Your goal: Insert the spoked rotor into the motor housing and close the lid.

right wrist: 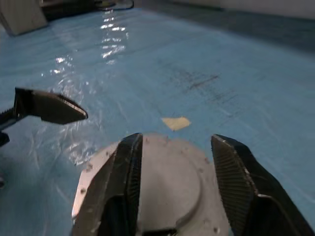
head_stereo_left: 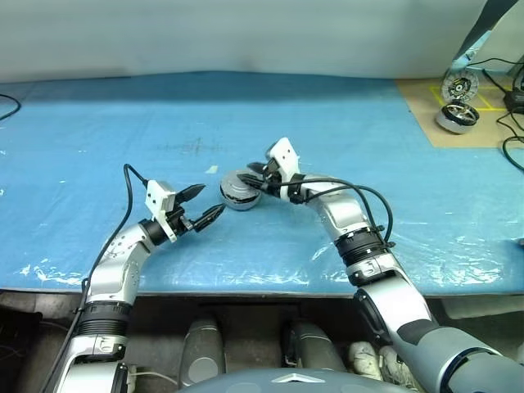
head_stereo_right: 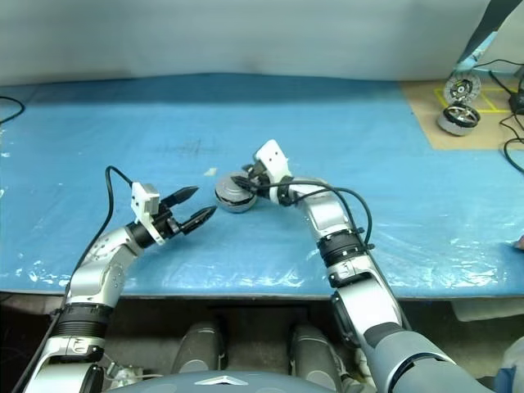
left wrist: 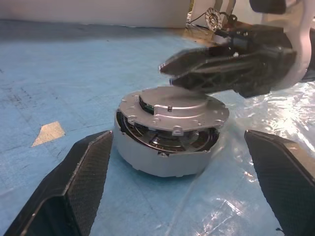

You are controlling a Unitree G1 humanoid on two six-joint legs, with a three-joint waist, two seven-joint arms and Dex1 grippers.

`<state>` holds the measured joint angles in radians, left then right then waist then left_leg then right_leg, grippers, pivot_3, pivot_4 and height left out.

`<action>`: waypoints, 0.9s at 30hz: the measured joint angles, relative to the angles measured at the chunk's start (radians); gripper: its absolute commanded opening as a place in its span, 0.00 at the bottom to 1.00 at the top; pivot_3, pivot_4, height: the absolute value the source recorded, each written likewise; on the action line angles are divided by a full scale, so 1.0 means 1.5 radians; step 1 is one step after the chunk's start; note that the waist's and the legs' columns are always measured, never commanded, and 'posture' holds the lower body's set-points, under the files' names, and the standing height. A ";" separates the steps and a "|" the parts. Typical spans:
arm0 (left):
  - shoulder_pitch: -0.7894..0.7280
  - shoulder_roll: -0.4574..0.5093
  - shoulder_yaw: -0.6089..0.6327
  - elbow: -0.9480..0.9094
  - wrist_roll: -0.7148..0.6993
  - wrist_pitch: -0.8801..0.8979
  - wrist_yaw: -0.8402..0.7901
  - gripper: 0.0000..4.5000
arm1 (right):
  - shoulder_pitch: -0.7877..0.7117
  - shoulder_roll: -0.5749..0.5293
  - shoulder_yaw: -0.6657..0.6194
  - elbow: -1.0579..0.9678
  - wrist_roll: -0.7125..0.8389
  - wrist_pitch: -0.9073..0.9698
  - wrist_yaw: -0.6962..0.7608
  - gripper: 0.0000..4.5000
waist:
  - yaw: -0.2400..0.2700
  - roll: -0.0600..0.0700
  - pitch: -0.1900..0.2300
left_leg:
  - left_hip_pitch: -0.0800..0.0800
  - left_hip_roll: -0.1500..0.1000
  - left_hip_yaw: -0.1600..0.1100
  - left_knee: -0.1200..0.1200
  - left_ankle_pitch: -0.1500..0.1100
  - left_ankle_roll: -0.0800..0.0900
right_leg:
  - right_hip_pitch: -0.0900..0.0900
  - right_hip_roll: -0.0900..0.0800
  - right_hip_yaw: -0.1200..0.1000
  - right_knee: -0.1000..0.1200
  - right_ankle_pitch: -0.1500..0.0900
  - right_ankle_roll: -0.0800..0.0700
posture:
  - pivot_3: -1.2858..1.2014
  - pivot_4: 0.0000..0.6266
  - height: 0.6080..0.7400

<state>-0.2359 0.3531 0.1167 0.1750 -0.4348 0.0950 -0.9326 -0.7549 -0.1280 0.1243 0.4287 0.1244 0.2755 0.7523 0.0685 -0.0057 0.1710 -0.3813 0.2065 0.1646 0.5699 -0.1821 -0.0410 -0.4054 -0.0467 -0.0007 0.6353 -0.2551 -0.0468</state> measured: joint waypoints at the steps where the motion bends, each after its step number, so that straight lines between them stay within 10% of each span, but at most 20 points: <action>1: 0.000 0.000 0.000 0.000 -0.001 0.001 0.000 1.00 | 0.000 -0.005 0.001 -0.014 0.001 0.000 0.003 0.76 | 0.000 0.000 0.000 | 0.000 0.000 0.000 0.000 0.000 0.000 | 0.000 0.000 0.000 0.000 0.000 0.000 | 0.52 0.24 1.00; 13: -0.004 -0.004 -0.002 0.001 -0.002 -0.007 0.001 1.00 | 0.026 -0.021 0.073 -0.048 -0.045 -0.010 0.006 1.00 | 0.000 0.000 0.000 | 0.000 0.000 0.000 0.000 0.000 0.000 | 0.000 0.000 0.000 0.000 0.001 0.002 | 0.52 0.24 1.00; 27: -0.004 -0.003 -0.004 0.019 0.004 -0.034 -0.003 1.00 | 0.017 -0.027 0.097 0.000 -0.083 -0.039 0.006 1.00 | -0.001 0.000 0.000 | 0.000 0.000 0.000 0.000 0.000 0.000 | 0.000 0.000 0.000 0.000 0.001 0.002 | 0.52 0.24 1.00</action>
<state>-0.2413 0.3481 0.1112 0.2037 -0.4294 0.0434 -0.9370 -0.7290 -0.1679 0.2698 0.4287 -0.0002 0.2165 0.7614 0.0674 -0.0058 0.1711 -0.3813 0.2062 0.1646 0.5694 -0.1822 -0.0412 -0.4056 -0.0465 -0.0006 0.6350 -0.2532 -0.0435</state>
